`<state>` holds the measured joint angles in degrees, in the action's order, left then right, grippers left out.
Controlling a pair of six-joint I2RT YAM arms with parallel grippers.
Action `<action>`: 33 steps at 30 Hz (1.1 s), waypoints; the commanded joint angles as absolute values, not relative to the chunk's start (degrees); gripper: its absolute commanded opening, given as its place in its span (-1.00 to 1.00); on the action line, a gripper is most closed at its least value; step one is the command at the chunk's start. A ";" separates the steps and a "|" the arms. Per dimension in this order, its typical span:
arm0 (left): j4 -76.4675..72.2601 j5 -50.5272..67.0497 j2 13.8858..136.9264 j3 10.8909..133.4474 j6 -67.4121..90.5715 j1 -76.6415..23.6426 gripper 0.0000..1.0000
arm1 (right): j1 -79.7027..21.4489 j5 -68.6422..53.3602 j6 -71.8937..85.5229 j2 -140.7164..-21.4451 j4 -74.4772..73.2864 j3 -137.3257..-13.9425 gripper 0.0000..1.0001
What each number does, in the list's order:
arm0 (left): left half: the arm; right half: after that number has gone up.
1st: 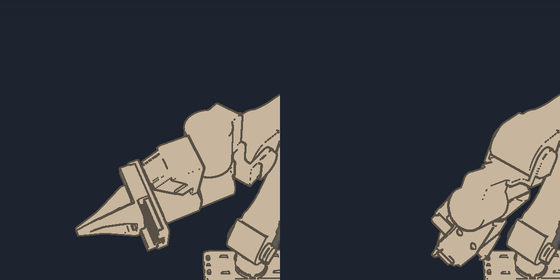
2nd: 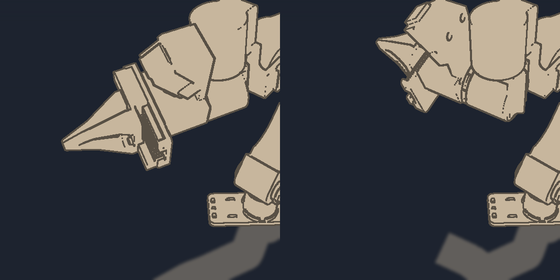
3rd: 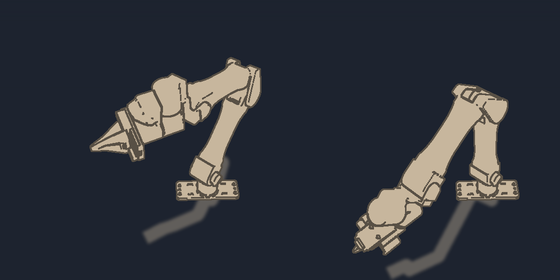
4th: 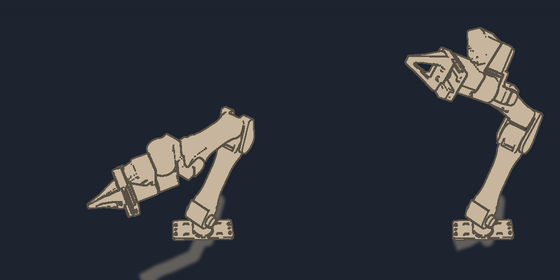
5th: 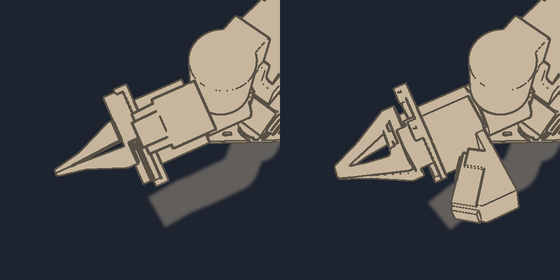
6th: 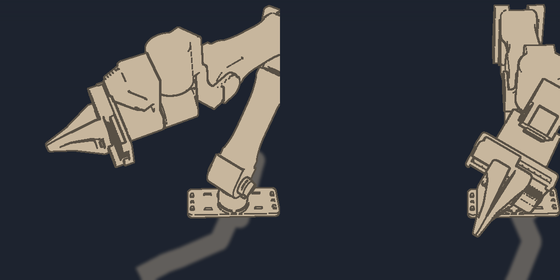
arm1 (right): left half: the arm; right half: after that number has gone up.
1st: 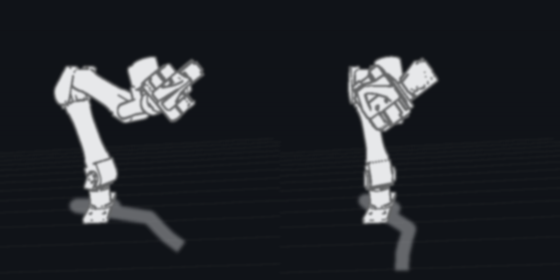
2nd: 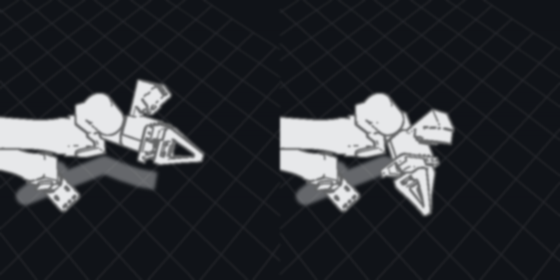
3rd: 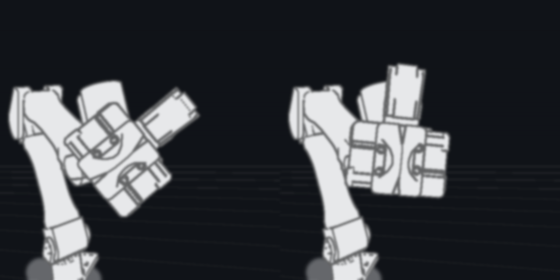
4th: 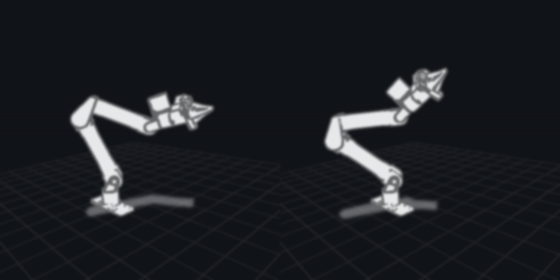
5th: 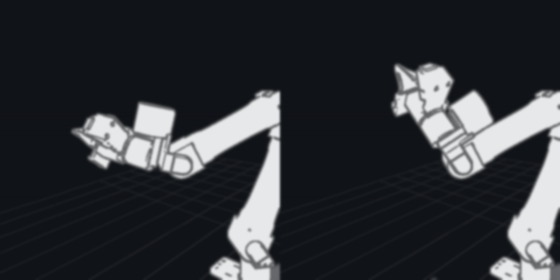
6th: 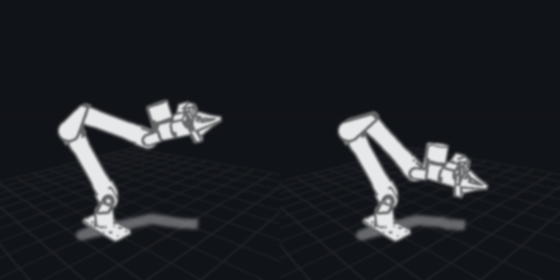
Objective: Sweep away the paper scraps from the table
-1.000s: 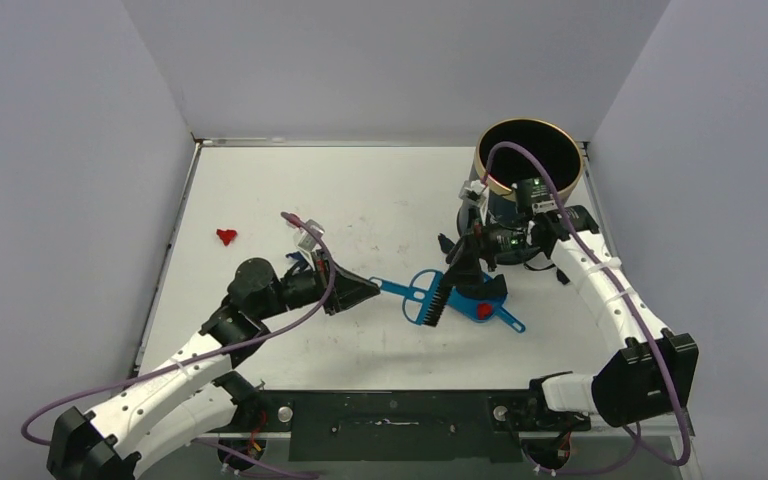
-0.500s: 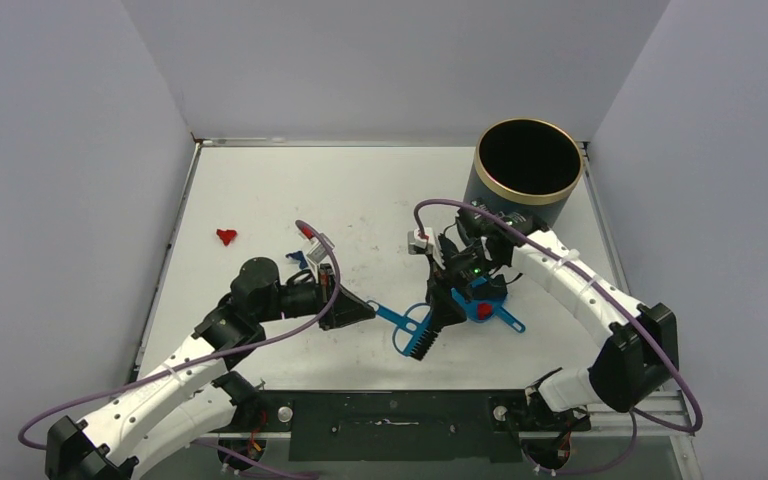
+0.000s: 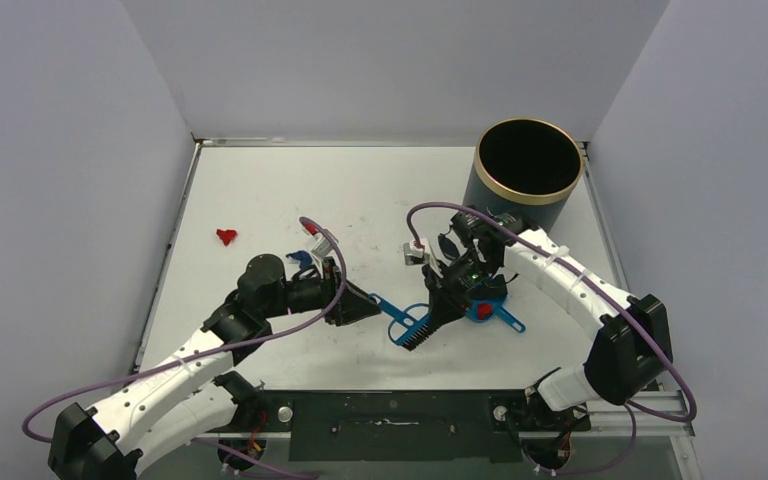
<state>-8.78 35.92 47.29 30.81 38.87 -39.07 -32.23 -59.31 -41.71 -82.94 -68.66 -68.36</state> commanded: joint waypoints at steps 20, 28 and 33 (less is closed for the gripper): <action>-0.40 43.24 49.92 36.78 28.35 -39.33 -0.67 | -35.54 -58.27 -43.04 -83.74 -68.77 -68.39 -0.89; -3.47 40.81 48.79 34.35 29.86 -39.33 -0.98 | -35.11 -56.47 -39.85 -83.57 -66.90 -69.47 -0.05; -0.28 38.30 46.08 34.13 28.58 -39.13 -1.00 | -29.09 -46.56 -39.28 -78.56 -64.65 -70.68 0.63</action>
<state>0.16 40.36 49.01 34.00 29.54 -39.27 -34.24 -53.89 -39.62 -83.11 -68.36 -68.14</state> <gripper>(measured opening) 0.104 0.753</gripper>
